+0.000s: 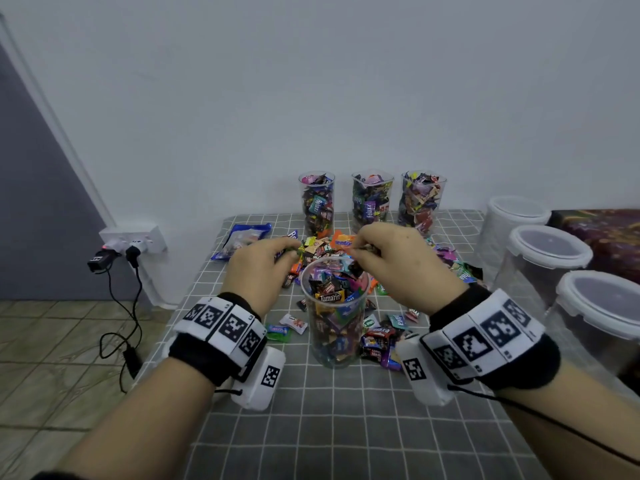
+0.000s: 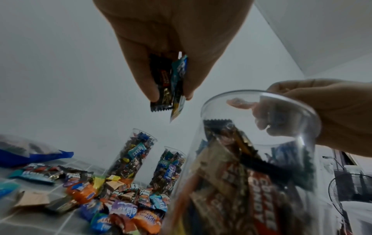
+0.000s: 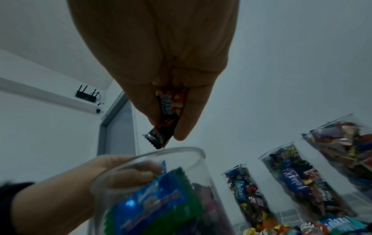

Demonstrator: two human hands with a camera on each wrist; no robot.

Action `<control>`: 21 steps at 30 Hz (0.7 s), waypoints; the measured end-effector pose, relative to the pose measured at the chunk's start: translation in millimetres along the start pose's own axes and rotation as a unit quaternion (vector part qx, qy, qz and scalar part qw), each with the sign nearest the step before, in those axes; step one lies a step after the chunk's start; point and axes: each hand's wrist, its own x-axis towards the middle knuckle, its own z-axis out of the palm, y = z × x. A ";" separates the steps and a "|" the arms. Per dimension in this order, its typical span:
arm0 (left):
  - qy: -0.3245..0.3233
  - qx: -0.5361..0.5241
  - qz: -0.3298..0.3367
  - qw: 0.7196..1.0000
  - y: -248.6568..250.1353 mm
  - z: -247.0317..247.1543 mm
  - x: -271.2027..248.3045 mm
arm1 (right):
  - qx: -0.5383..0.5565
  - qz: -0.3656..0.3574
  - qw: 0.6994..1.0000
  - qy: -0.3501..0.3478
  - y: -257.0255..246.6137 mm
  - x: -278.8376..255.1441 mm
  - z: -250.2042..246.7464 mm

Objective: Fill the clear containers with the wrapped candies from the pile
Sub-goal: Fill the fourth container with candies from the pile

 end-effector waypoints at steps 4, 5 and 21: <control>-0.003 0.000 0.012 1.000 4.4 -0.4 -1.4 | -0.019 -0.041 0.998 -0.046 -9.4 -2.5 10.4; -0.003 0.002 0.017 1.000 5.2 -0.8 -1.6 | -0.021 -0.050 0.997 -0.054 -9.9 -2.6 12.4; 0.013 -0.081 0.019 0.996 15.6 -6.4 -3.0 | 0.194 0.124 0.972 -0.038 6.7 -16.3 21.3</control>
